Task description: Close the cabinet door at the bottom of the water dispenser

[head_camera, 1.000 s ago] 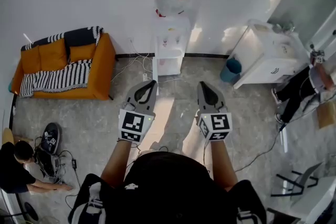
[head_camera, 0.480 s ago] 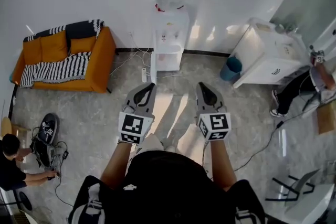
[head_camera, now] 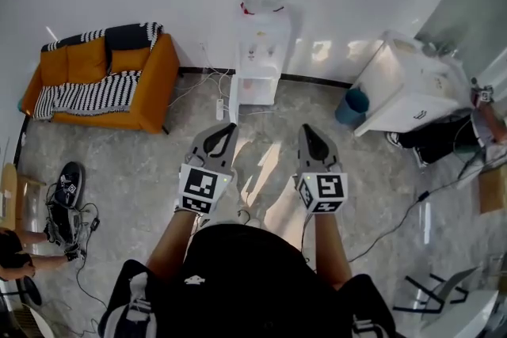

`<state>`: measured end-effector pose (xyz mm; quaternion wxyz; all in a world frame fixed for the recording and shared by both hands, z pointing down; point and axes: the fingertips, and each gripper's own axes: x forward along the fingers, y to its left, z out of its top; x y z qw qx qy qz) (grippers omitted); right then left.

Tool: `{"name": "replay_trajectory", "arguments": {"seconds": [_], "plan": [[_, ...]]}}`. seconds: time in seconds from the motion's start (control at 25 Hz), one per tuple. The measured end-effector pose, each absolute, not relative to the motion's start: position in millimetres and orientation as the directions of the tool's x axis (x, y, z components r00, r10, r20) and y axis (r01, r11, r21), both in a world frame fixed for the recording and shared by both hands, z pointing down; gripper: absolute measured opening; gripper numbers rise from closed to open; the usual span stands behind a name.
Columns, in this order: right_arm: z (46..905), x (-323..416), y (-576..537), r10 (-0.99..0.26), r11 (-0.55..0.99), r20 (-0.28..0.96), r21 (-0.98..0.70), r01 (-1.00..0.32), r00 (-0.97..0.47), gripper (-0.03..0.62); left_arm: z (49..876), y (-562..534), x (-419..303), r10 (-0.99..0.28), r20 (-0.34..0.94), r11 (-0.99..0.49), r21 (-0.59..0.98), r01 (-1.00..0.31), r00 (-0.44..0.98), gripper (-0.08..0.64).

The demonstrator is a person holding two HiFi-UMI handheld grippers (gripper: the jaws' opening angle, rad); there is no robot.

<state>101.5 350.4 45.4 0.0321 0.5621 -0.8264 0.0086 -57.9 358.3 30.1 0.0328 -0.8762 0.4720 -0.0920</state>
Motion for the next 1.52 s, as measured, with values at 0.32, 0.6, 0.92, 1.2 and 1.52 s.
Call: {"name": "replay_trajectory", "arguments": {"seconds": [0.32, 0.6, 0.92, 1.2, 1.52], "plan": [[54, 103, 318, -0.930, 0.362, 0.089, 0.035, -0.931, -0.358, 0.035, 41, 321, -57, -0.830, 0.138, -0.556, -0.125, -0.821, 0.541, 0.011], [59, 97, 272, -0.933, 0.349, 0.103, 0.036, -0.937, -0.344, 0.035, 46, 273, -63, -0.826, 0.145, -0.561, -0.109, -0.821, 0.545, 0.011], [57, 85, 201, -0.933, 0.345, 0.119, 0.030, -0.938, -0.339, 0.035, 43, 202, -78, -0.824, 0.147, -0.563, -0.099, -0.820, 0.548, 0.009], [49, 65, 139, -0.936, 0.333, 0.131, 0.035, -0.942, -0.327, 0.035, 36, 137, -99, -0.816, 0.158, -0.573, -0.096, -0.814, 0.556, 0.011], [52, 45, 73, -0.938, 0.309, 0.177, 0.036, -0.951, -0.298, 0.035, 38, 66, -120, -0.790, 0.183, -0.608, -0.108, -0.787, 0.585, 0.011]]}}
